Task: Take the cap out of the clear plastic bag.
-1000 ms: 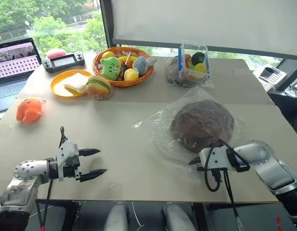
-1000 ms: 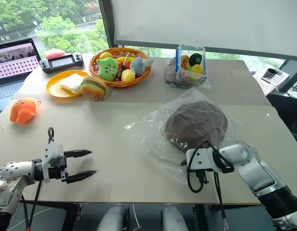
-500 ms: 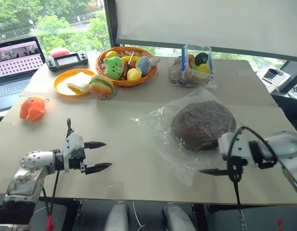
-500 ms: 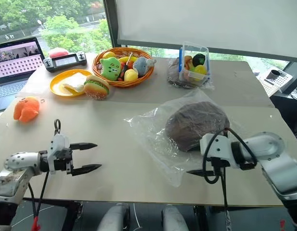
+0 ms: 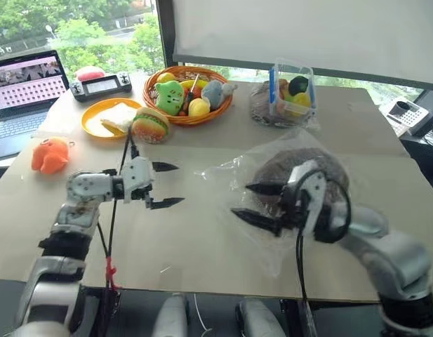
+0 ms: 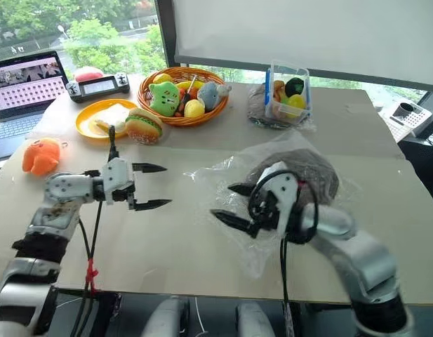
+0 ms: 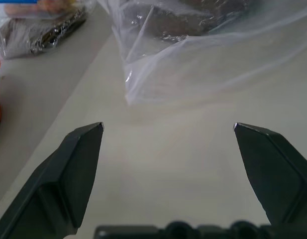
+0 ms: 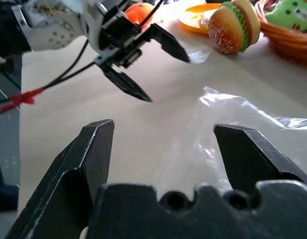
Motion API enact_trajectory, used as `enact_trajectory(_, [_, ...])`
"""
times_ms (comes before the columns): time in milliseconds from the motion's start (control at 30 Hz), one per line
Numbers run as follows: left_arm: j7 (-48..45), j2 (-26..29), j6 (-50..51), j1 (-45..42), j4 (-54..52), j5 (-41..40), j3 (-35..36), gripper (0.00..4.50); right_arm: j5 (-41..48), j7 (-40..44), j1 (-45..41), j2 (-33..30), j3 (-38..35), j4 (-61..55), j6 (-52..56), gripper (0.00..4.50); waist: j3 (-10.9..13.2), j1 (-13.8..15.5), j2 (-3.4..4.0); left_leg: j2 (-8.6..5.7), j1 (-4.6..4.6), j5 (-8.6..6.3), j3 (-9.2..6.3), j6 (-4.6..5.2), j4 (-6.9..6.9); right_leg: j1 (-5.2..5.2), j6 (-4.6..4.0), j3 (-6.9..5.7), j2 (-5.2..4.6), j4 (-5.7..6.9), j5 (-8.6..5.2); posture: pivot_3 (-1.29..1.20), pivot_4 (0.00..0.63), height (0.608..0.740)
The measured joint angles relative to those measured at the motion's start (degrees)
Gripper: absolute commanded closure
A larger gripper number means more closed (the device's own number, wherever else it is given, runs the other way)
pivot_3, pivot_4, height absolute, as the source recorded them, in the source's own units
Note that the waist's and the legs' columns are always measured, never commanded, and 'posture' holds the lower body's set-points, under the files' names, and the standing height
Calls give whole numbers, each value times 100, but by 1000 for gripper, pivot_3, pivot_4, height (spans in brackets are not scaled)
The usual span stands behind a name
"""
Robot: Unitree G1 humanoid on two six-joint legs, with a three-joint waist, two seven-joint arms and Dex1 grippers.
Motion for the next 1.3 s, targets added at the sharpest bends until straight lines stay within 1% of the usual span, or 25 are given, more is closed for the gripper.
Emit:
enact_trajectory(33, [23,-44,-181,-73,190,89,-50,0,9,-74,69,7,-24,-62,25,625,0,-1,0,0,-14,0,0,0,7,-11,3,1,-1,1,4,0,150,740])
enact_trajectory(67, [65,-201,-484,-263,588,233,-132,0,77,-236,261,52,-141,-201,97,625,0,18,0,-1,-25,0,-1,1,15,-17,6,0,-2,3,6,0,150,740])
enact_trajectory(133, [80,-422,-745,-468,993,308,-218,0,198,-409,448,92,-213,-334,146,625,0,15,0,-1,-31,1,-4,2,24,-19,9,-2,-1,7,11,0,150,740])
enact_trajectory(233, [29,-612,-923,-729,1361,305,-235,0,206,-589,620,65,-241,-501,195,625,0,-2,0,1,-27,2,-5,3,32,-16,10,-2,2,11,15,0,150,740])
enact_trajectory(333, [-63,-736,-1012,-954,1564,243,-227,0,67,-731,810,-113,-180,-601,227,625,0,-30,0,1,-27,2,-5,4,31,-15,10,-1,3,11,14,0,150,740])
enact_trajectory(467, [-172,-863,-997,-1113,1693,91,-179,0,-621,-971,1031,-533,388,-661,225,625,0,-39,0,1,-29,2,-6,4,29,-20,11,-1,4,12,14,0,150,740])
enact_trajectory(567, [-132,-867,-1059,-1169,1854,118,-166,0,-1043,-1193,1064,-534,772,-630,225,625,0,-42,0,1,-28,2,-6,4,32,-18,11,0,4,15,14,0,150,740])
enact_trajectory(667, [370,-979,-1310,-1269,2221,524,-250,0,-1312,-1337,1090,-483,965,-632,224,625,0,-17,0,-1,-28,2,-7,4,40,-12,13,-1,3,12,15,0,150,740])
enact_trajectory(767, [739,-1109,-1503,-1302,2464,832,-359,0,-1391,-1389,1112,-443,963,-633,224,625,0,12,-1,-1,-30,2,-10,4,41,-10,15,-4,3,9,15,0,150,740])
enact_trajectory(867, [1130,-1368,-1859,-1394,2765,1215,-569,0,-1416,-1404,1214,-416,912,-719,225,625,0,20,-1,-2,-31,2,-12,4,41,-9,15,-5,3,9,16,0,150,740])
enact_trajectory(1000, [1579,-1762,-1963,-1617,3173,1517,-702,0,-1456,-1423,1344,-428,866,-866,234,625,0,12,-1,-4,-29,2,-16,4,45,-2,16,-8,3,9,16,0,150,740])
enact_trajectory(1100, [1817,-2003,-2070,-1845,3470,1658,-724,770,-1508,-1437,1436,-521,846,-962,325,568,0,-5,-1,-4,-29,2,-17,4,46,-2,16,-8,3,9,16,0,150,740])
enact_trajectory(1167, [1909,-2067,-2155,-1982,3584,1708,-728,1365,-1563,-1453,1485,-533,835,-987,370,568,-1,-19,-1,-4,-27,1,-17,5,46,-2,16,-8,3,10,16,0,150,740])
enact_trajectory(1200, [1925,-2068,-2162,-2009,3601,1729,-727,1821,-1582,-1462,1507,-534,828,-995,383,568,-1,-21,-1,-4,-27,1,-17,5,46,-2,16,-8,3,11,16,0,150,740])
enact_trajectory(1300, [1971,-2043,-2241,-2039,3733,1790,-725,2851,-1604,-1494,1542,-535,764,-1049,422,568,-1,-20,-1,-5,-24,1,-17,5,46,4,16,-8,3,10,16,0,150,740])
